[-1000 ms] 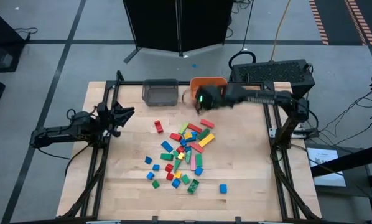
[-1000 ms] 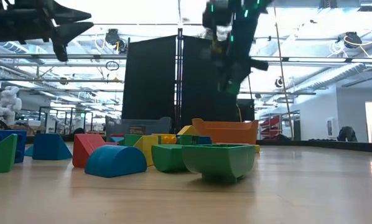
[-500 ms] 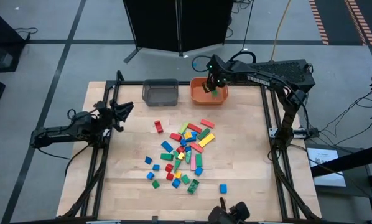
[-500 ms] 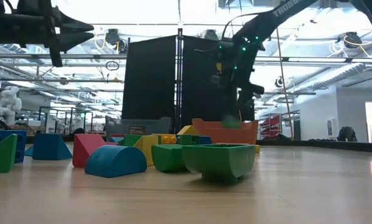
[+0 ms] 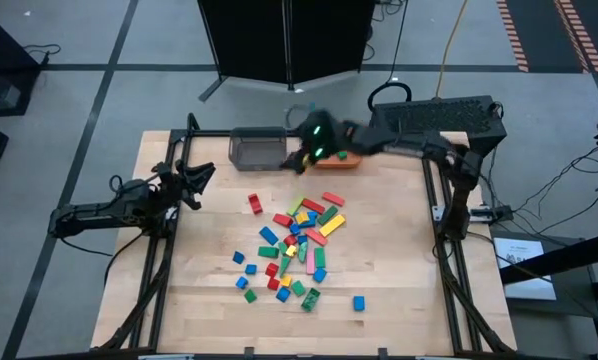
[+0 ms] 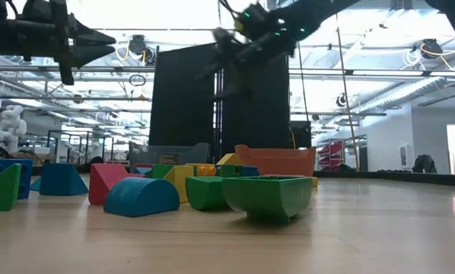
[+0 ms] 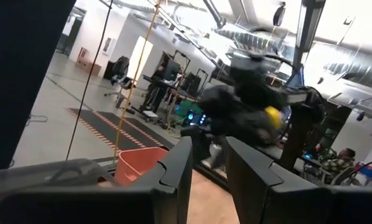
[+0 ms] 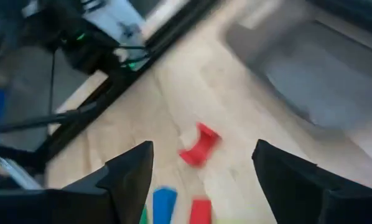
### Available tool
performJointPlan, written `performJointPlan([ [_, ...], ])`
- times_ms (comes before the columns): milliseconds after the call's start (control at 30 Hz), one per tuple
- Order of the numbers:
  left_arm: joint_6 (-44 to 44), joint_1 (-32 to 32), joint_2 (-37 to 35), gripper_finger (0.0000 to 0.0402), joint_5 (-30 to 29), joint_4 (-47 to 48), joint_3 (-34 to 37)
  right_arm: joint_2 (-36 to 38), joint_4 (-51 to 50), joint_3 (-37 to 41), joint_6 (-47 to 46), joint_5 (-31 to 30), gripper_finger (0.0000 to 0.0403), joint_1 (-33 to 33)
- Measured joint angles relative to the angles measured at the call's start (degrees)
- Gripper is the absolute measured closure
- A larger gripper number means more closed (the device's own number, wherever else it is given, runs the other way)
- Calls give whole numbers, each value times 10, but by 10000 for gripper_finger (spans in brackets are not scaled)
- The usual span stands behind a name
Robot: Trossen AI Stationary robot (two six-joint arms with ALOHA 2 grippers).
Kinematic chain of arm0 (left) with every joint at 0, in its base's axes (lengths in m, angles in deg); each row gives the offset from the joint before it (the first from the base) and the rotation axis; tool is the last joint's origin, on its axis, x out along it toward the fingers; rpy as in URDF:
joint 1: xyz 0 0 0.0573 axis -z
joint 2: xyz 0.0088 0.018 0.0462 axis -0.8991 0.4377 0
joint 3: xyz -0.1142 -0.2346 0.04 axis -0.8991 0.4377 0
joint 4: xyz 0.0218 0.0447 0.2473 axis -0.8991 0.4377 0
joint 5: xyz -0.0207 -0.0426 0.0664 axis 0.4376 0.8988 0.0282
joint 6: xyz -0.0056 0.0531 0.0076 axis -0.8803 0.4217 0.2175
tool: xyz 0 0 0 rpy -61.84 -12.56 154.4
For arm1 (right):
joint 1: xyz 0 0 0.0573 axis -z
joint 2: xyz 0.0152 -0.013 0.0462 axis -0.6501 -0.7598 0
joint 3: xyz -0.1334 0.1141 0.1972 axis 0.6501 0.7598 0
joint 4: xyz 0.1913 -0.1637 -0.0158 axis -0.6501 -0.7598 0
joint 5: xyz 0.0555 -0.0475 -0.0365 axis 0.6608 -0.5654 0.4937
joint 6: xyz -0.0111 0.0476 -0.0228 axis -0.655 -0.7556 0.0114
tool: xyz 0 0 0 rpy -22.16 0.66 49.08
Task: Sort blocks by size
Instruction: Put the large red block into the orange bin
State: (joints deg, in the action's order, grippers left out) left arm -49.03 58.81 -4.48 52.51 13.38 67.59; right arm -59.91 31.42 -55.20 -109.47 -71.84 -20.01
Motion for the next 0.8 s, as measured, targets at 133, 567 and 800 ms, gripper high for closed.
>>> performJointPlan([
  [133,0,1,0,307,4,-1,0,-46,27,-23,122,-52,140,-61],
  [567,-15,1,0,307,12,13,0,-222,-104,-233,339,-57,140,-105],
  [800,-15,1,0,307,34,24,0,-308,-184,-350,363,-55,140,-113],
])
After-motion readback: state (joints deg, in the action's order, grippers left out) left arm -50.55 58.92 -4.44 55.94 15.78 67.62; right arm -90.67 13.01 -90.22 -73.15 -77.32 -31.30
